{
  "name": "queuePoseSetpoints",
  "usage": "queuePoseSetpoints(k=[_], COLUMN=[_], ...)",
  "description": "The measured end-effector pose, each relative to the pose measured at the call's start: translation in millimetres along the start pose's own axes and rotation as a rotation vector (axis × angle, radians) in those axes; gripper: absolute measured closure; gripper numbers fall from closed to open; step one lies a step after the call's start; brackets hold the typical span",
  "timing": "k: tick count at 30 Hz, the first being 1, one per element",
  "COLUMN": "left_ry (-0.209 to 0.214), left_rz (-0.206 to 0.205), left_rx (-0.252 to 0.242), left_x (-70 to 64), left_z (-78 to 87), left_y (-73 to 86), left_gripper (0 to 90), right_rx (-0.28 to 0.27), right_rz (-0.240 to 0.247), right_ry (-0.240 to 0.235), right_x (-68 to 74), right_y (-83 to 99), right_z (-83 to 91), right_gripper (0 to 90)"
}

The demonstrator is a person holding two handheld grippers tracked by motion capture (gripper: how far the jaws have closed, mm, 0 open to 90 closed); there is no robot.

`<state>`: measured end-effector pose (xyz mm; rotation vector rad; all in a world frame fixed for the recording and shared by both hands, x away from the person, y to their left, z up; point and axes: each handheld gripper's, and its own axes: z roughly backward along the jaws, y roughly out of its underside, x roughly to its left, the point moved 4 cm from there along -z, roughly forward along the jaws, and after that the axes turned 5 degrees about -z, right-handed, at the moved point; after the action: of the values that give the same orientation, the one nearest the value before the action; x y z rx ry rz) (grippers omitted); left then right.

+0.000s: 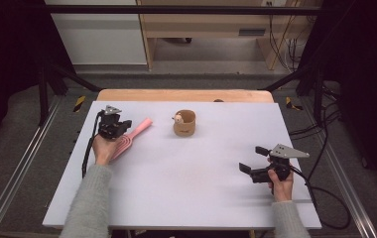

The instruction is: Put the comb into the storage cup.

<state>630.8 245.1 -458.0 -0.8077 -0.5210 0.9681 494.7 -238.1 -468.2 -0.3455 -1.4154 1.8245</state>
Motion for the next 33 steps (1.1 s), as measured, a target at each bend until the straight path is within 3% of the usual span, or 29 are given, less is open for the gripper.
queuePoseSetpoints(k=[19, 22, 33], left_ry=[-0.03, -0.03, -0.027], left_rz=[-0.016, -0.025, -0.033], left_rx=[0.063, 0.104, 0.145], left_x=[0.3, 0.5, -3.2], left_z=[-17.2, -19.5, -24.0], left_y=[8.2, 7.5, 4.8], left_gripper=[90.0, 90.0, 90.0], right_rx=[0.005, 0.005, 0.003], right_rz=[0.0, 0.0, -0.002], right_ry=[0.0, 0.001, 0.0], right_x=[0.0, -0.1, 0.0], right_y=[0.6, 0.7, 0.3], right_z=[-1.0, -1.0, -0.4], right_gripper=[0.4, 0.4, 0.4])
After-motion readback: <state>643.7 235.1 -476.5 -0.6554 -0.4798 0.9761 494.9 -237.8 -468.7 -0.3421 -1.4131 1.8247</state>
